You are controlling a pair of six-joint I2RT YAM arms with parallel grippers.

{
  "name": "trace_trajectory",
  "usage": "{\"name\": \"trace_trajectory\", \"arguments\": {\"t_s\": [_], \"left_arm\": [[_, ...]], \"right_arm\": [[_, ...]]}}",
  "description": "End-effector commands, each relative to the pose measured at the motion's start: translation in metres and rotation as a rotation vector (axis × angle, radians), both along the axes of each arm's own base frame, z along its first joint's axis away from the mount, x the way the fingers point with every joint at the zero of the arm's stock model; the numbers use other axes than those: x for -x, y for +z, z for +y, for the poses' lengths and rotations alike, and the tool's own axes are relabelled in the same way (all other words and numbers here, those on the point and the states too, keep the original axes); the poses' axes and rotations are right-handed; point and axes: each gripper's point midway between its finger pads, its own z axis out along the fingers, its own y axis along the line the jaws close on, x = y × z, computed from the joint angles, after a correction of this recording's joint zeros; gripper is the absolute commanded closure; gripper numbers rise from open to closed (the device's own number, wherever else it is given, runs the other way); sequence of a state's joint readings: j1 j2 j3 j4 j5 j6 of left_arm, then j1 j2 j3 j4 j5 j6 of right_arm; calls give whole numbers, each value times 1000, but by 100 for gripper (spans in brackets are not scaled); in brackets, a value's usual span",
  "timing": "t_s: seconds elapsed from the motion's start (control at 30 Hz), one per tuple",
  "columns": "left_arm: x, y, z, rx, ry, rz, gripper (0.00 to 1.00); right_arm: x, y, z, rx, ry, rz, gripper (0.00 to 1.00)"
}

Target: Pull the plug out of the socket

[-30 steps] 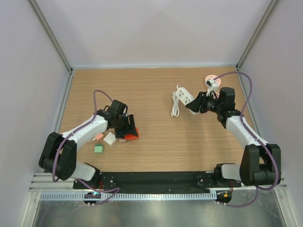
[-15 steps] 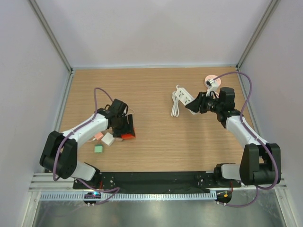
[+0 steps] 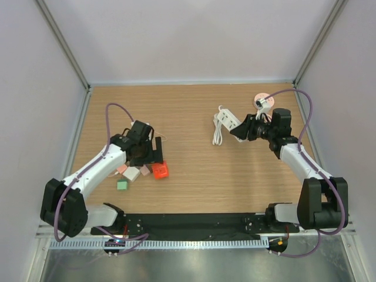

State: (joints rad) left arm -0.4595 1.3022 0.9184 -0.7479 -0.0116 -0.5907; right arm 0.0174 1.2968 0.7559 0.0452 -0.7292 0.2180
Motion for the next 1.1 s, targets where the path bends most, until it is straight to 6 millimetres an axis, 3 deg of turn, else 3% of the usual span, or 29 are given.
{"name": "trace_trajectory", "arguments": {"t_s": [0.0,0.23,0.3,0.53,0.63,0.87,1.07], "left_arm": [[-11,30,9,-21,5,-105,9],[-19,66,8,31,-4,-258,7],[-22,75,9,44,8,-306,0],[-26,102,17,113,103,-465,0],[-23,108,3,216,80,-474,0],[-15,119,-25,394,31,-457,0],[-11,124,-36,514,71,-433,0]], "right_arm": [[-13,30,3,-16,30,-131,99],[-13,28,5,-24,46,-119,99],[-13,26,5,-25,48,-112,99],[-15,22,6,-29,46,-93,99],[-17,17,7,-46,40,-60,99],[-42,14,-19,-135,-122,84,99],[-65,29,-34,-128,-251,94,99]]}}
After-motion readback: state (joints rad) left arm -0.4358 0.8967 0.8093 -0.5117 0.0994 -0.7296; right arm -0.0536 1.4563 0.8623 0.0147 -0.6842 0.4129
